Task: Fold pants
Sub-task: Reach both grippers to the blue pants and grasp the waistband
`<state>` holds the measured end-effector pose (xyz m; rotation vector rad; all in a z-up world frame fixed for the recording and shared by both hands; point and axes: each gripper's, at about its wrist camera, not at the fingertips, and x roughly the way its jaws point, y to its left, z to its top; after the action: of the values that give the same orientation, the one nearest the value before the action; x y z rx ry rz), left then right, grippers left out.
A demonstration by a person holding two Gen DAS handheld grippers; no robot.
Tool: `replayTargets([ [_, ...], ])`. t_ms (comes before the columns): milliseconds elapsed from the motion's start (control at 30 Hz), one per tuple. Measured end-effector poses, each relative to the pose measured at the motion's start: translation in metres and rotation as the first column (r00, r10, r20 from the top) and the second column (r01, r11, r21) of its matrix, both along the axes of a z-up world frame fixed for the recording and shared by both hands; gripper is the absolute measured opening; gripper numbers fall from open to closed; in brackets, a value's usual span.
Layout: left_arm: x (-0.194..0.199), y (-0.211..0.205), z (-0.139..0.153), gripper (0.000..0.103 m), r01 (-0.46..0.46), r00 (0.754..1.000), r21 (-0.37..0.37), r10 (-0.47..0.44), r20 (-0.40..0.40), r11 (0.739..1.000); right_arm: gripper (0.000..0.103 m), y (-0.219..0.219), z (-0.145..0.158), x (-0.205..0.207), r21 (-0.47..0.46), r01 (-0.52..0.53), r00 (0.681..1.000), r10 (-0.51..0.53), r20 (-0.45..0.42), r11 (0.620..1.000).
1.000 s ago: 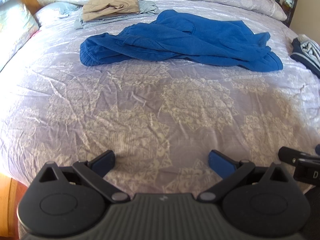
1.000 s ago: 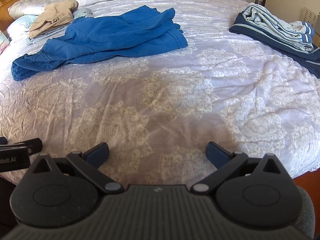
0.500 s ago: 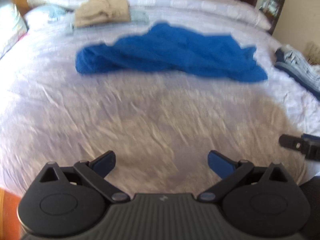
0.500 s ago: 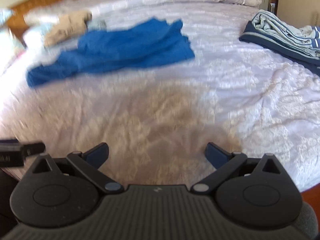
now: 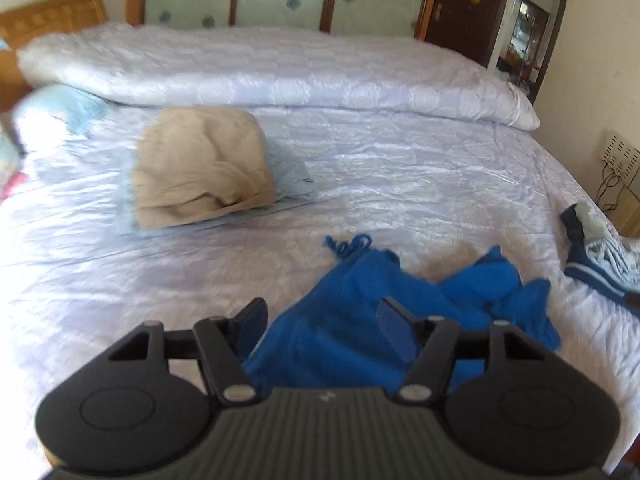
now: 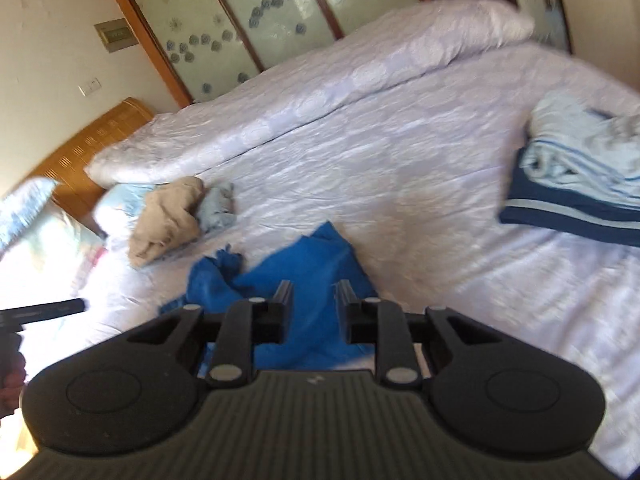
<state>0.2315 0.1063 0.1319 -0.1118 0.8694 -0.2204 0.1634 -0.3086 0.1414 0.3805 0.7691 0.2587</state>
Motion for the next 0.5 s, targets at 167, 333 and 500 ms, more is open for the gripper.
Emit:
replayTargets([
  [167,0.062,-0.025,-0.051,0.07,-0.004,0.991,-0.11,-0.01,-0.133,0.994,0.033,0.011,-0.028,0.047,-0.011,-0.035,0.998,0.034,-0.05,0.999],
  [333,0.087,-0.061,-0.099,0.035,-0.03,0.977,-0.15,-0.003,-0.215,0.988,0.045,0.023,-0.062,0.084,-0.039,-0.05,0.995,0.046,-0.089,0.998],
  [500,0.076,-0.071,-0.105,0.007,-0.079,0.978,-0.142,0.049,-0.205,0.987,0.007,0.034,-0.088,0.105,-0.052,-0.118,0.983,0.109,-0.148,0.992],
])
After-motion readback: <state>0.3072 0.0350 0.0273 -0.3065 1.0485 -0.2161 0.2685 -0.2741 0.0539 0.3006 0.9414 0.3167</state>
